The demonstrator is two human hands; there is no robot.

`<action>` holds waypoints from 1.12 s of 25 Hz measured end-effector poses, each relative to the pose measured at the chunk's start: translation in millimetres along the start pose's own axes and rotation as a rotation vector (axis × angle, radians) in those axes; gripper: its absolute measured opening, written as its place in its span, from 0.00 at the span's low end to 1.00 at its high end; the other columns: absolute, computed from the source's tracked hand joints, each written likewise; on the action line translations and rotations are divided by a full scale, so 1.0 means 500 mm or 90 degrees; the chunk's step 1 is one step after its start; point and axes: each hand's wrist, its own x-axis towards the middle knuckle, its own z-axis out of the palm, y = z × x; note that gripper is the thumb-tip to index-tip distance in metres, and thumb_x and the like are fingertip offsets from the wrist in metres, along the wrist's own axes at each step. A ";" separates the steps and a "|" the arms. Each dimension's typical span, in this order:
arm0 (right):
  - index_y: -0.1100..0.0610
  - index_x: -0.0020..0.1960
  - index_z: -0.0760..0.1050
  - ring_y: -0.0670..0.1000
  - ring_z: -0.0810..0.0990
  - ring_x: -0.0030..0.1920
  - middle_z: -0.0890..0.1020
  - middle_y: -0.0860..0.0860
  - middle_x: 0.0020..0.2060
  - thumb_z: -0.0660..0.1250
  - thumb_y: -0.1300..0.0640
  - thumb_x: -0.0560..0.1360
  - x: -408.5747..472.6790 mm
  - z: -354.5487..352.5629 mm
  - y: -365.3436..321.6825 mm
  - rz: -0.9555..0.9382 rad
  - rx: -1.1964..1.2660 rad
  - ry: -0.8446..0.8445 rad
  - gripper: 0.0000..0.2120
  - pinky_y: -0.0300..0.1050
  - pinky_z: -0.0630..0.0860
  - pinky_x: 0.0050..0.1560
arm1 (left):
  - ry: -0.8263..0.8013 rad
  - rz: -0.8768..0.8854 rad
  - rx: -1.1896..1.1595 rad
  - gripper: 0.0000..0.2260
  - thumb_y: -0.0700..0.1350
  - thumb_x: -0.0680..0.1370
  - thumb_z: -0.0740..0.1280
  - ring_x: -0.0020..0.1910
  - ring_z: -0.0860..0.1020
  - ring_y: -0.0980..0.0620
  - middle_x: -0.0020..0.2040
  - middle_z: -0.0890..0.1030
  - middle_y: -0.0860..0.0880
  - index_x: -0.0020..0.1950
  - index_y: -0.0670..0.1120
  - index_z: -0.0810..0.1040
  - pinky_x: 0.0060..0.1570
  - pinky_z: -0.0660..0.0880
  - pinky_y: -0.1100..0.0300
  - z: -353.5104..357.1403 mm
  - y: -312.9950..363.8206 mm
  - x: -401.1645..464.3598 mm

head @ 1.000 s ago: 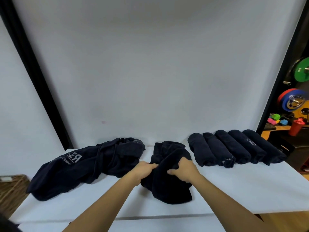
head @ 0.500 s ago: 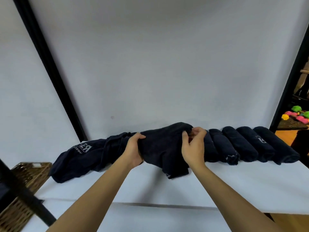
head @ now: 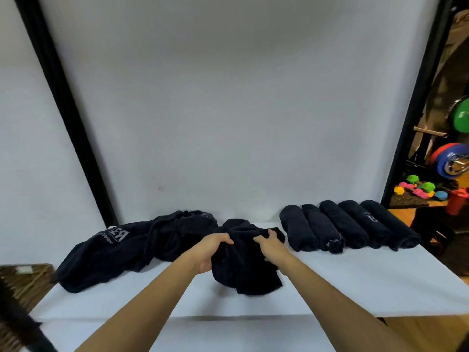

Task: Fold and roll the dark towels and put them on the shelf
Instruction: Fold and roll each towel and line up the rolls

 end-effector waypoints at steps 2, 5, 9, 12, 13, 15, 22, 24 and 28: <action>0.59 0.72 0.64 0.55 0.76 0.62 0.76 0.54 0.64 0.66 0.39 0.73 -0.007 0.011 -0.002 0.056 -0.031 -0.072 0.36 0.48 0.76 0.59 | -0.023 0.026 0.007 0.17 0.34 0.72 0.65 0.53 0.81 0.39 0.54 0.82 0.37 0.60 0.35 0.78 0.57 0.79 0.48 -0.006 0.005 0.009; 0.63 0.50 0.77 0.54 0.80 0.49 0.81 0.55 0.47 0.66 0.48 0.76 -0.018 0.028 0.009 0.010 -0.261 -0.087 0.17 0.48 0.79 0.52 | -0.039 0.046 0.032 0.14 0.33 0.71 0.65 0.51 0.82 0.37 0.50 0.82 0.37 0.55 0.38 0.78 0.59 0.78 0.44 -0.015 0.001 0.025; 0.57 0.37 0.69 0.52 0.74 0.33 0.74 0.54 0.33 0.61 0.59 0.77 -0.036 0.041 0.014 0.028 -0.291 -0.024 0.10 0.45 0.73 0.35 | -0.060 0.042 0.052 0.10 0.33 0.71 0.65 0.46 0.82 0.40 0.46 0.82 0.38 0.51 0.40 0.78 0.50 0.81 0.49 -0.017 -0.001 0.030; 0.54 0.39 0.64 0.49 0.69 0.33 0.71 0.51 0.35 0.59 0.60 0.77 -0.042 0.033 -0.003 0.020 -0.090 0.065 0.08 0.42 0.69 0.34 | -0.042 0.032 0.053 0.10 0.34 0.72 0.65 0.47 0.83 0.39 0.47 0.84 0.38 0.52 0.36 0.80 0.52 0.79 0.48 -0.016 0.012 0.027; 0.54 0.41 0.64 0.50 0.69 0.35 0.71 0.51 0.37 0.58 0.59 0.78 -0.047 0.027 -0.014 0.018 -0.019 0.102 0.07 0.44 0.70 0.36 | -0.029 0.034 0.046 0.12 0.35 0.72 0.66 0.49 0.83 0.39 0.49 0.84 0.37 0.54 0.35 0.80 0.53 0.79 0.47 -0.016 0.018 0.029; 0.55 0.46 0.68 0.51 0.72 0.40 0.74 0.53 0.42 0.56 0.56 0.79 -0.058 0.013 -0.053 0.008 0.136 0.191 0.05 0.50 0.75 0.42 | 0.004 0.062 0.020 0.16 0.36 0.72 0.67 0.50 0.83 0.37 0.50 0.84 0.37 0.58 0.35 0.79 0.53 0.80 0.44 -0.024 0.032 0.031; 0.57 0.43 0.72 0.51 0.73 0.45 0.75 0.49 0.42 0.59 0.51 0.78 -0.114 -0.016 -0.134 -0.089 -0.112 0.443 0.10 0.49 0.72 0.50 | -0.020 0.124 -0.159 0.10 0.44 0.75 0.70 0.48 0.82 0.41 0.49 0.84 0.40 0.52 0.39 0.82 0.45 0.77 0.51 -0.063 0.082 0.015; 0.58 0.43 0.68 0.50 0.70 0.35 0.72 0.50 0.35 0.59 0.55 0.77 -0.122 -0.007 -0.115 0.034 -0.062 0.276 0.08 0.42 0.67 0.34 | 0.011 0.083 -0.119 0.09 0.45 0.75 0.70 0.46 0.82 0.42 0.48 0.85 0.40 0.50 0.41 0.83 0.44 0.77 0.52 -0.074 0.069 0.014; 0.56 0.47 0.72 0.50 0.73 0.36 0.76 0.51 0.39 0.61 0.48 0.75 -0.139 0.017 -0.061 0.144 -0.124 0.083 0.11 0.43 0.70 0.38 | -0.014 0.001 0.075 0.07 0.36 0.71 0.67 0.42 0.81 0.42 0.46 0.82 0.38 0.47 0.36 0.80 0.43 0.78 0.53 -0.113 0.023 0.011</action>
